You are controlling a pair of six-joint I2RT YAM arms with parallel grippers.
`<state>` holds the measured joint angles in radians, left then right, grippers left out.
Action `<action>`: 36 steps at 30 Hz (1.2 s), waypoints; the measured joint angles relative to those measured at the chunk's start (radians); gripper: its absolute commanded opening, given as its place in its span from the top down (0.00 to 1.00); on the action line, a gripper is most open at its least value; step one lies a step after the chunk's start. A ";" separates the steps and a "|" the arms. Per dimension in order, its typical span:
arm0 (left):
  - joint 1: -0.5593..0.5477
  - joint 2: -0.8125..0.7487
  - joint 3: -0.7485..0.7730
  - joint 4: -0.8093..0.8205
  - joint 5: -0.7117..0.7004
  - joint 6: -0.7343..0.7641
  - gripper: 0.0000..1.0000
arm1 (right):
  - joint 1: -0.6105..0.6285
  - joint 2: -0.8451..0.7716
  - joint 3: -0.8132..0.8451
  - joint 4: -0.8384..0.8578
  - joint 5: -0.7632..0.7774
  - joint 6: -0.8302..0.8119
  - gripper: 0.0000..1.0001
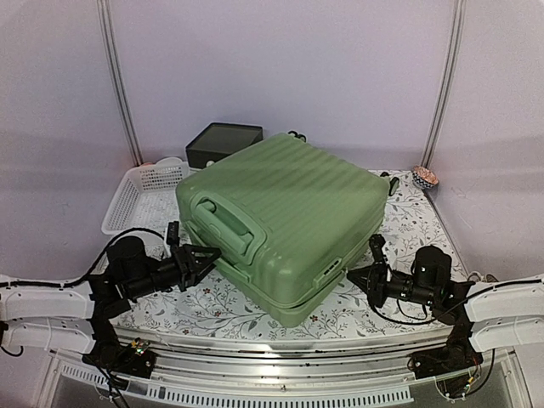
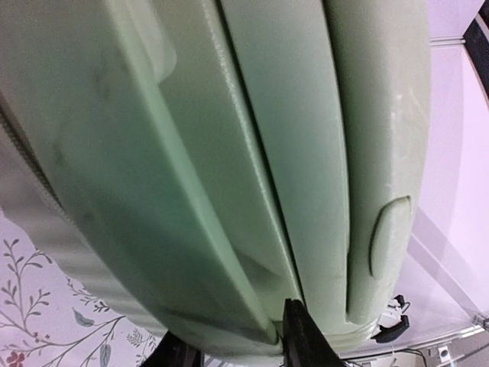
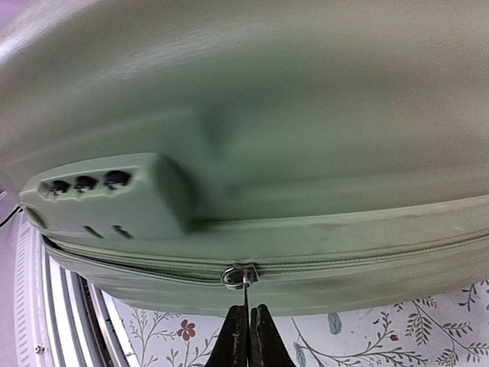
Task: Open, take out, and arrange the luggage
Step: Unzip the zipper of the luggage.
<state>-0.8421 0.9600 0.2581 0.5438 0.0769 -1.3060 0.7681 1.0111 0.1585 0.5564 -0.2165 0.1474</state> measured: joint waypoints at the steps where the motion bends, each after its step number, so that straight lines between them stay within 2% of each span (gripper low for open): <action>1: 0.012 -0.034 -0.010 -0.026 0.003 0.003 1.00 | -0.005 0.000 0.000 -0.003 0.011 0.003 0.98; 9: 0.085 -0.249 -0.048 -0.219 0.036 0.023 1.00 | -0.064 -0.007 0.002 -0.019 0.087 0.033 0.98; 16: 0.118 -0.364 -0.059 -0.333 0.043 0.027 1.00 | -0.112 -0.041 0.003 -0.052 0.187 0.094 0.98; 27: 0.139 -0.417 -0.061 -0.394 0.042 0.032 1.00 | -0.163 -0.227 0.002 -0.183 0.506 0.171 0.99; 33: 0.140 -0.414 -0.061 -0.394 0.042 0.035 1.00 | -0.173 -0.328 -0.016 -0.219 0.599 0.186 0.98; 34: 0.140 -0.413 -0.061 -0.394 0.043 0.035 1.00 | -0.174 -0.336 -0.018 -0.223 0.603 0.190 0.97; 36: 0.140 -0.410 -0.061 -0.394 0.043 0.036 1.00 | -0.175 -0.340 -0.018 -0.227 0.586 0.184 0.77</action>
<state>-0.7025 0.5503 0.1970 0.1497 0.1196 -1.2701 0.5930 0.6716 0.1406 0.3290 0.3698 0.3317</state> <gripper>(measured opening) 0.300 0.025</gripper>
